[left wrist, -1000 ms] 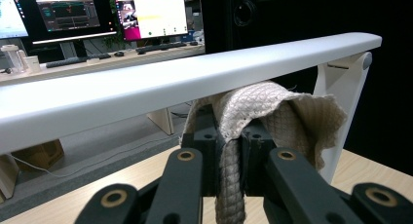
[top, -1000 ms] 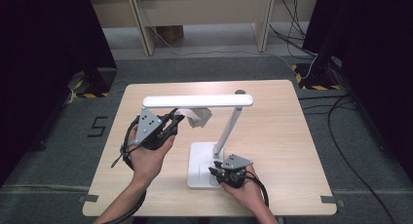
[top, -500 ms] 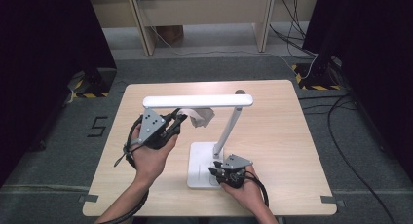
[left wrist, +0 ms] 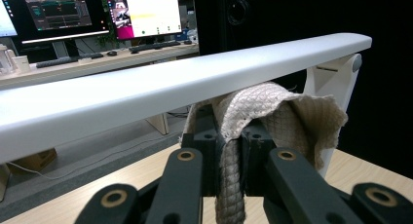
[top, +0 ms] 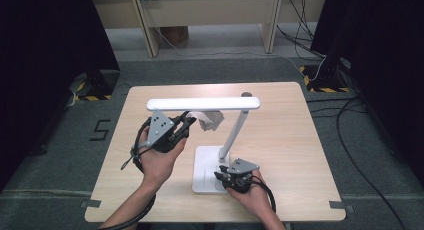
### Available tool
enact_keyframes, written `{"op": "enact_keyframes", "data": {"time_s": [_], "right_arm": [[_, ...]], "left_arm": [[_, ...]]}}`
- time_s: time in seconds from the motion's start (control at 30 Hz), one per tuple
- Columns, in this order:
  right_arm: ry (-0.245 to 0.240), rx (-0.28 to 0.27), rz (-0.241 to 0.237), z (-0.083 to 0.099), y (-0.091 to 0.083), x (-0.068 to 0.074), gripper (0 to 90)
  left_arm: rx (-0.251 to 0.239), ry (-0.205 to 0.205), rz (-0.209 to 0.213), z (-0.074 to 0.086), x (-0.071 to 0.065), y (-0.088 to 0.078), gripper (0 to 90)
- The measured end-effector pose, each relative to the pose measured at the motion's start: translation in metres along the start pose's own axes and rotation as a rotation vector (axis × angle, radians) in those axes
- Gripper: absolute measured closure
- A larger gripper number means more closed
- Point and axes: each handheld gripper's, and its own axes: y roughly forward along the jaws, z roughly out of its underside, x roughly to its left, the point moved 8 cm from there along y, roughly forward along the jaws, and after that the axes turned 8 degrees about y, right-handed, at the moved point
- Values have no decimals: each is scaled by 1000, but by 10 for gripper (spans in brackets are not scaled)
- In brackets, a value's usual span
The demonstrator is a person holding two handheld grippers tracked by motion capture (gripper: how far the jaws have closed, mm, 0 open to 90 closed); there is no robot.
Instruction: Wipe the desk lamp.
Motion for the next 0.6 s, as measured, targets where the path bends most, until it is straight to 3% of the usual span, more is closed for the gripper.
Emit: {"op": "enact_keyframes", "data": {"time_s": [0.53,0.6], "right_arm": [[3,2,0,0,0,0,668],[4,2,0,0,0,0,668]], "left_arm": [[-8,-3,9,-2,-2,4,807],[-4,-19,10,-1,-4,4,807]]}}
